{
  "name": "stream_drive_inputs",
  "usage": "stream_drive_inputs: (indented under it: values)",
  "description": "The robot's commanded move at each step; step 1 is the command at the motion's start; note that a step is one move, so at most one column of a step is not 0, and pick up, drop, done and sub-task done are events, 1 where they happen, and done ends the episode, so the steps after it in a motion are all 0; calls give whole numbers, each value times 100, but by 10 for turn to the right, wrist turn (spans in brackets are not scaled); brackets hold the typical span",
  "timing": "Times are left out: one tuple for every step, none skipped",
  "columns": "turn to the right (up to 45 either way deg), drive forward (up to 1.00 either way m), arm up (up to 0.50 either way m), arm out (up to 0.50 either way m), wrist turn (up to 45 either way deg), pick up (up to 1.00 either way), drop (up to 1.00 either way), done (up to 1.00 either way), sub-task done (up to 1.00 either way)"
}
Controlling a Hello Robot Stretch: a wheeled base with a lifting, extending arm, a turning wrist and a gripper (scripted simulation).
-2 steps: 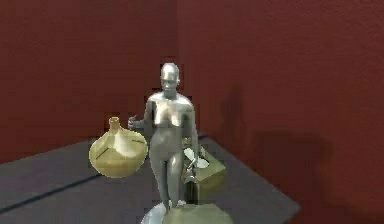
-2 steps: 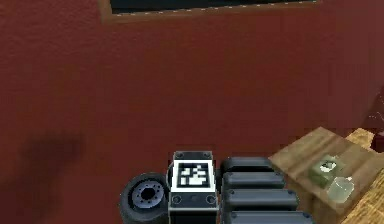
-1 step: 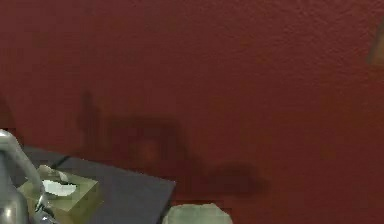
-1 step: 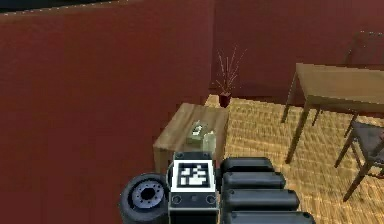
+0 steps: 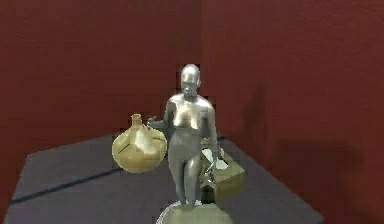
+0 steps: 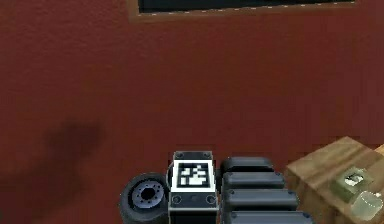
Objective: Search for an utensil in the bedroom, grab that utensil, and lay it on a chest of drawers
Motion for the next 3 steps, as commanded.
stream_drive_inputs:
  values:
    - [-450, 0, 0, 0, 0, 0, 0, 0, 0]
    - [-210, 0, 0, 0, 0, 0, 0, 0, 0]
    - [0, 0, 0, 22, 0, 0, 0, 0, 0]
